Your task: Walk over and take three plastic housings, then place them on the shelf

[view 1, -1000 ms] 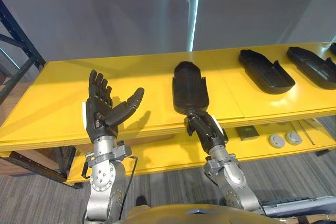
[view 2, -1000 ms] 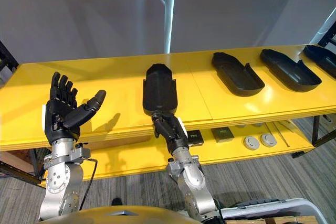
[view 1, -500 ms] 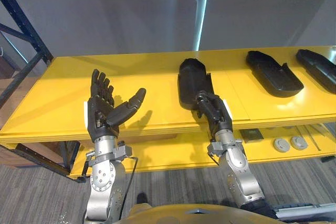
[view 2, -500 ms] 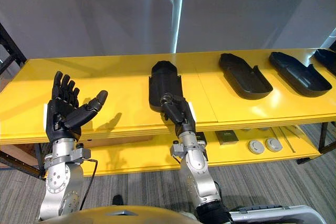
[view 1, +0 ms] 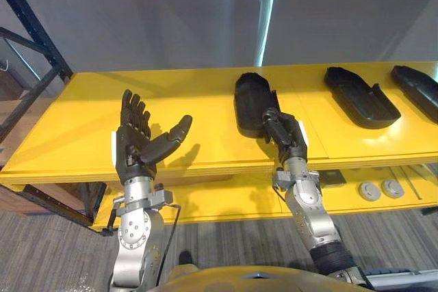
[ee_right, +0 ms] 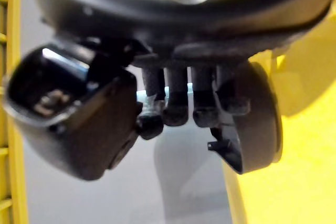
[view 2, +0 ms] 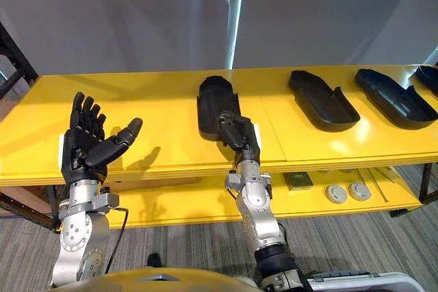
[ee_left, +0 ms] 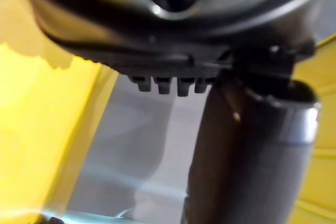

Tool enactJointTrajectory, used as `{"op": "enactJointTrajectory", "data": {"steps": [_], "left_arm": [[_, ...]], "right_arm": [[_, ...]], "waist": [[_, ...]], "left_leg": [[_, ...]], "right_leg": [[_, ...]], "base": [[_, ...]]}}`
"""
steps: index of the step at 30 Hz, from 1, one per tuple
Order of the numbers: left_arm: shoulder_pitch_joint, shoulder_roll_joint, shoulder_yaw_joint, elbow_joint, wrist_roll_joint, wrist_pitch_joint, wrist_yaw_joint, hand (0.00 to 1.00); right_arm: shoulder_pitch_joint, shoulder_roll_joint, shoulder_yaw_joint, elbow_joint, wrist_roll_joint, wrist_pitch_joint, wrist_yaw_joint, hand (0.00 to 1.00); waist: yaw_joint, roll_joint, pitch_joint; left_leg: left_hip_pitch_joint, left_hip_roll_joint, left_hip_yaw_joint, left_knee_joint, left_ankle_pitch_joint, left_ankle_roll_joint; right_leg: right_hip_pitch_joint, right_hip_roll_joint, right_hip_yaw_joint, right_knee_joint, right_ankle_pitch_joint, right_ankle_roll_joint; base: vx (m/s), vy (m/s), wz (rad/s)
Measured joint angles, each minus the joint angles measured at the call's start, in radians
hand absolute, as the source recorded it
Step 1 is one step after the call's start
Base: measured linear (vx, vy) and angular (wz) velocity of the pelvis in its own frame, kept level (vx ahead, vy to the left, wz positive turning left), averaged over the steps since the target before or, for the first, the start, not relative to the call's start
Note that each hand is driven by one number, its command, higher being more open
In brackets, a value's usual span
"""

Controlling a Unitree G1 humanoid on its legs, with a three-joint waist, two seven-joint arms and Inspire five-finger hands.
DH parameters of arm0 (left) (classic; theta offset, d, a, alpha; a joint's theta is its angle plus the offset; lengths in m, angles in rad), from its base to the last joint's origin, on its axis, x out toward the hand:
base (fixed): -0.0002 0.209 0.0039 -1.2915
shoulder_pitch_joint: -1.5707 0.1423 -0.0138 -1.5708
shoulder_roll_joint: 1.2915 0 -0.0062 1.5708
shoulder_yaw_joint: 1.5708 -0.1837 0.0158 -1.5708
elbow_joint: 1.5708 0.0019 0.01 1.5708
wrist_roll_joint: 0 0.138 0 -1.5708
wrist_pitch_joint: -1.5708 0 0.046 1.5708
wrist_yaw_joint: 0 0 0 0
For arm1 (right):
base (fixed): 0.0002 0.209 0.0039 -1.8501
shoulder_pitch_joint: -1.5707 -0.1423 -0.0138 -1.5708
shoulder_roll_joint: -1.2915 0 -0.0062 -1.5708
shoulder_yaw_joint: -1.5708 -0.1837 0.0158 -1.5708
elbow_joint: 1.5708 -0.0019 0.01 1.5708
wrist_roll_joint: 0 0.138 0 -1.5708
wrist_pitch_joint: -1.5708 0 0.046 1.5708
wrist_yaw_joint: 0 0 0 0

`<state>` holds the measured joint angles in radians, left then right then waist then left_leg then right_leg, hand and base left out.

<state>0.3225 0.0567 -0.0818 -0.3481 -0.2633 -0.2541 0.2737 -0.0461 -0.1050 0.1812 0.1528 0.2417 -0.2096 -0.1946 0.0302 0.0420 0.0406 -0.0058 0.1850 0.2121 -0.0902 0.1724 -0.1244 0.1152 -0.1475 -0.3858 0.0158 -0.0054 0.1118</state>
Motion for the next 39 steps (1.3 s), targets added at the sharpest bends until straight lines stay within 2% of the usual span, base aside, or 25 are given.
{"op": "enactJointTrajectory", "data": {"steps": [14,19,24,25,30,32,35,39], "left_arm": [[-0.001,0.001,0.001,0.000,0.002,0.000,-0.021,1.00],[-0.003,0.000,0.013,0.000,0.004,0.000,-0.015,1.00],[-0.027,0.001,0.027,-0.017,0.004,-0.001,-0.015,1.00],[-0.035,0.001,0.029,-0.024,0.003,-0.001,-0.016,1.00],[-0.041,0.001,0.020,-0.057,0.003,-0.008,-0.029,1.00],[-0.041,0.001,0.017,-0.058,-0.001,-0.015,-0.039,1.00],[-0.053,0.002,-0.002,-0.058,-0.001,-0.027,-0.044,1.00],[-0.088,0.002,-0.094,-0.054,-0.002,-0.033,-0.043,1.00]], "right_arm": [[0.002,0.003,0.005,-0.025,0.001,0.004,0.068,0.00],[0.089,-0.010,0.018,-0.366,0.001,0.010,0.129,0.00],[0.147,-0.017,-0.065,-0.564,-0.008,-0.058,0.136,0.00],[0.161,-0.017,-0.107,-0.580,-0.034,-0.063,0.117,1.00],[0.264,-0.010,-0.275,-0.582,-0.028,-0.063,0.045,1.00],[0.322,0.002,-0.339,-0.582,-0.029,-0.062,0.016,1.00],[0.377,0.028,-0.383,-0.583,-0.029,-0.056,-0.014,1.00],[0.506,0.077,-0.418,-0.583,-0.030,-0.002,-0.038,1.00]], "waist": [[-0.002,-0.010,0.015],[-0.008,-0.010,0.019],[-0.014,-0.018,0.018],[-0.018,-0.019,0.018],[-0.054,-0.019,0.017],[-0.088,-0.017,0.017],[-0.121,-0.016,0.016],[-0.166,-0.014,0.016]], "left_leg": [[-0.004,0.000,0.003,0.000,0.003,0.003],[0.000,0.002,0.019,0.000,-0.003,-0.001],[0.018,0.004,0.059,0.000,-0.016,-0.002],[0.018,0.004,0.073,0.000,-0.018,-0.001],[0.040,0.004,0.137,0.000,-0.033,-0.003],[0.053,0.008,0.185,0.000,-0.040,-0.008],[0.064,0.017,0.240,0.001,-0.049,-0.015],[0.125,0.036,0.363,0.002,-0.076,-0.035]], "right_leg": [[-0.004,0.000,0.001,-0.002,0.003,0.000],[-0.009,0.000,0.015,-0.004,0.004,0.002],[-0.019,-0.001,0.053,-0.005,0.005,0.003],[-0.028,-0.002,0.066,-0.003,0.006,0.005],[-0.053,-0.005,0.128,-0.001,0.011,0.009],[-0.073,-0.001,0.174,-0.002,0.017,0.009],[-0.101,0.009,0.229,-0.002,0.026,0.007],[-0.117,0.035,0.340,-0.005,0.040,0.005]], "base": [[0.00,0.000,-0.01],[0.00,-0.002,-0.08],[0.02,-0.008,-0.22],[0.01,0.005,-0.25],[0.02,0.010,-0.38],[0.05,0.002,-0.55],[0.05,-0.004,-0.64],[0.06,-0.001,-0.81]]}}
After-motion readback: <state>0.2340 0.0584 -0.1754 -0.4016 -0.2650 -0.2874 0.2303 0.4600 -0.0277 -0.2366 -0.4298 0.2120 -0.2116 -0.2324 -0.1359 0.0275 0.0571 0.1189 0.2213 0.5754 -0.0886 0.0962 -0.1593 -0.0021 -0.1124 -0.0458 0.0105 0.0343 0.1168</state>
